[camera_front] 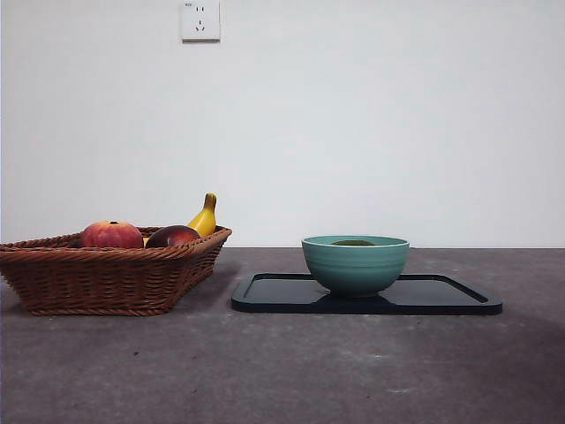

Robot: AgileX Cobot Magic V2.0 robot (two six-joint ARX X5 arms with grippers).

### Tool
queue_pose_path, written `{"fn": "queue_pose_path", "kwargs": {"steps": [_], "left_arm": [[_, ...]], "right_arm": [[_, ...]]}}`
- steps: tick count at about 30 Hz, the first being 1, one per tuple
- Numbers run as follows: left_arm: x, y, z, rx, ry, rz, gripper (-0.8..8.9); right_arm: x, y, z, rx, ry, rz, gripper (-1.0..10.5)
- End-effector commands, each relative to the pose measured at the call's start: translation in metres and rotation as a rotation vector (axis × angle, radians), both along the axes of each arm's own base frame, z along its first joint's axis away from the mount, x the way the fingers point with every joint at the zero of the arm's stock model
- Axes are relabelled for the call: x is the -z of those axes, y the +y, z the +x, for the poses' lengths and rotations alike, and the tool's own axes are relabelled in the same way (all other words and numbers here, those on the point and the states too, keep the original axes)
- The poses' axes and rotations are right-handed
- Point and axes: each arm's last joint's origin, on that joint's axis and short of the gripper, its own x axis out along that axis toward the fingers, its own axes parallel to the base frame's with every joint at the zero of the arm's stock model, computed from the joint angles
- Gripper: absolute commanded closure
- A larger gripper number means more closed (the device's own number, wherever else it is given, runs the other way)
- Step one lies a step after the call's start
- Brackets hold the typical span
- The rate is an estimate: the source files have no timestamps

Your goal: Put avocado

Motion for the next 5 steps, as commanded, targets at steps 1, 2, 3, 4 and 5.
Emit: {"fn": "queue_pose_path", "kwargs": {"steps": [1,2,3,4,5], "left_arm": [[0.0077,0.0004,0.0007,-0.006,0.028,-0.007,8.01],[0.0077,0.0004,0.0007,-0.006,0.028,-0.007,8.01],[0.0077,0.0004,0.0007,-0.006,0.028,-0.007,8.01],[0.0077,0.0004,0.0007,-0.006,0.028,-0.007,8.01],[0.0077,0.0004,0.0007,-0.006,0.028,-0.007,8.01]], "right_arm": [[0.0007,-0.0003,0.0003,0.008,-0.006,0.016,9.4],[0.0007,-0.0003,0.0003,0.008,-0.006,0.016,9.4],[0.0007,-0.0003,0.0003,0.008,-0.006,0.016,9.4],[0.0007,-0.0003,0.0003,0.008,-0.006,0.016,9.4],[0.0007,-0.0003,0.0003,0.008,-0.006,0.016,9.4]]}}
